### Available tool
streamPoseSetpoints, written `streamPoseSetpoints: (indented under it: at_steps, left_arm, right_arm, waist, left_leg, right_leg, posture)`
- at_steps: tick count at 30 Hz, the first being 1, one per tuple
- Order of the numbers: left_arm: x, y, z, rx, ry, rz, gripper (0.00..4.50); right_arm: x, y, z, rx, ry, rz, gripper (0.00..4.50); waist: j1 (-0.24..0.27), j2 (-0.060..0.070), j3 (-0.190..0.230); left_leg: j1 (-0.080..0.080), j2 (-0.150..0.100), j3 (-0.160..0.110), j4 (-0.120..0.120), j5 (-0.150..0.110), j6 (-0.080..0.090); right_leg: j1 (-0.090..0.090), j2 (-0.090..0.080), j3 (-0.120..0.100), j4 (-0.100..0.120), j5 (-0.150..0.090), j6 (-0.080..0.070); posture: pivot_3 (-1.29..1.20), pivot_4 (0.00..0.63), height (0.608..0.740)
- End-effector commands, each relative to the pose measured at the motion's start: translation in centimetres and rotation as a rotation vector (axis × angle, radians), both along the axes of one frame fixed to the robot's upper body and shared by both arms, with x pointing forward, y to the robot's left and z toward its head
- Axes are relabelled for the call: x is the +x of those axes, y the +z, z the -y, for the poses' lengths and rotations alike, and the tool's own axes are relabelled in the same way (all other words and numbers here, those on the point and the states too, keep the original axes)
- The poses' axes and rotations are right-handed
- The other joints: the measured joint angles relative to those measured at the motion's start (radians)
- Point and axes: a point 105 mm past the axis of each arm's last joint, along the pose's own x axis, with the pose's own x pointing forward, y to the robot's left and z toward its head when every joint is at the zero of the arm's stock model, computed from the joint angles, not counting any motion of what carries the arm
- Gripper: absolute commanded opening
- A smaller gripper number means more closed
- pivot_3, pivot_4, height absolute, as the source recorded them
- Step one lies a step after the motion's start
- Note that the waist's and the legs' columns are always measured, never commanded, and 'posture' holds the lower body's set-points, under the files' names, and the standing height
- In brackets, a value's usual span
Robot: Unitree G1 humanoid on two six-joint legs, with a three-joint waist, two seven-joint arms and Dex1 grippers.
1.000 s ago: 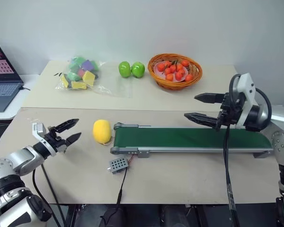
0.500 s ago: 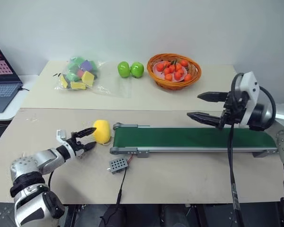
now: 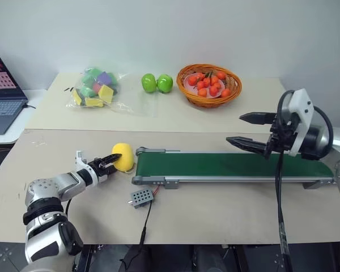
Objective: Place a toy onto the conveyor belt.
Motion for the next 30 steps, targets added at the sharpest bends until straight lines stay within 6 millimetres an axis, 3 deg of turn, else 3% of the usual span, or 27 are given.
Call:
streamPoseSetpoints:
  at_steps: [1,2,5,7,10,12,14,18,21,24,30]
  left_arm:
    - [0.7,1.1,0.2,-0.01,0.002,0.044,0.86]
    - [0.8,1.1,0.1,-0.007,0.011,0.046,0.61]
    - [1.1,1.5,-1.3,0.023,0.069,0.082,0.61]
    - [1.5,1.5,-3.4,0.118,0.153,0.108,0.61]
    - [2.6,4.0,-6.8,0.267,0.292,0.247,0.61]
    - [3.3,7.4,-7.6,0.258,0.338,0.383,0.61]
    - [3.4,10.4,-6.6,0.282,0.281,0.522,0.61]
    - [3.4,13.3,-3.1,0.665,0.112,0.772,0.61]
    - [2.7,13.8,-0.5,0.719,-0.001,0.877,0.61]
    - [1.3,12.7,3.0,0.979,-0.204,1.054,0.61]
    - [-0.1,13.9,5.3,1.413,-0.211,1.391,0.61]
  right_arm:
    - [-0.3,1.6,0.3,-0.012,-0.006,0.059,4.5]
    - [-0.2,1.6,0.3,-0.013,-0.006,0.06,4.5]
    - [-0.2,1.6,0.4,-0.017,-0.005,0.059,4.5]
    - [-0.2,1.5,0.3,-0.017,-0.003,0.059,4.5]
    - [0.0,1.5,0.2,-0.015,0.004,0.059,4.5]
    - [0.0,1.4,0.1,-0.013,0.009,0.059,4.5]
    - [0.1,1.4,-0.1,-0.011,0.015,0.058,4.5]
    - [0.2,1.3,-0.2,-0.01,0.022,0.056,4.5]
    - [0.3,1.3,-0.3,-0.01,0.026,0.057,4.5]
    - [0.4,1.5,-0.6,-0.009,0.038,0.061,4.5]
    - [0.4,1.6,-0.8,-0.015,0.042,0.067,4.5]
  waist:
    - [0.0,0.0,0.0]
    - [0.0,0.0,0.0]
    - [-0.002,0.0,0.0]
    - [-0.003,0.0,0.0]
    - [-0.004,0.0,0.0]
    - [-0.001,0.0,0.0]
    - [0.003,-0.001,0.001]
    - [0.012,-0.001,0.0]
    - [0.012,-0.001,0.0]
    - [0.005,0.0,0.0]
    - [0.002,-0.001,0.001]
  left_leg:
    - [0.0,0.0,0.0,0.0,0.0,0.0]
    - [0.0,0.0,0.0,0.0,0.0,0.0]
    - [0.0,0.0,0.0,0.0,0.0,0.0]
    - [0.0,0.0,0.0,0.0,0.0,0.0]
    - [0.0,0.0,0.0,0.0,0.0,0.0]
    - [0.0,0.0,0.0,0.0,0.0,0.0]
    - [-0.001,0.0,0.0,0.0,0.0,-0.001]
    - [-0.003,0.0,-0.001,0.0,0.0,-0.001]
    - [-0.004,-0.001,0.0,0.0,0.001,-0.002]
    - [-0.004,-0.001,0.0,0.0,0.0,0.0]
    - [-0.004,0.0,0.0,0.0,-0.001,0.001]
  right_leg:
    - [0.0,0.0,0.0,0.0,0.0,0.0]
    - [0.0,0.0,0.0,0.0,0.0,0.0]
    - [0.0,0.0,0.0,0.0,0.0,0.0]
    - [0.0,0.0,0.0,0.0,0.0,0.0]
    - [0.0,0.0,0.0,0.0,0.0,0.0]
    - [0.0,0.0,0.0,-0.001,0.0,0.0]
    - [-0.001,0.0,0.0,-0.001,0.0,0.0]
    - [-0.001,-0.001,-0.001,-0.001,0.0,0.0]
    - [-0.001,-0.001,-0.001,-0.002,0.0,0.0]
    - [-0.002,-0.001,0.0,-0.003,0.0,0.0]
    - [-0.002,-0.001,0.0,-0.003,0.0,0.0]
  posture:
    - [0.0,0.15,0.738]
    - [0.0,0.15,0.738]
    - [0.0,0.15,0.738]
    - [0.0,0.15,0.738]
    - [0.0,0.15,0.738]
    - [0.0,0.15,0.738]
    - [0.0,0.15,0.738]
    - [0.0,0.15,0.738]
    - [0.0,0.15,0.738]
    - [0.0,0.15,0.738]
    - [0.0,0.15,0.738]
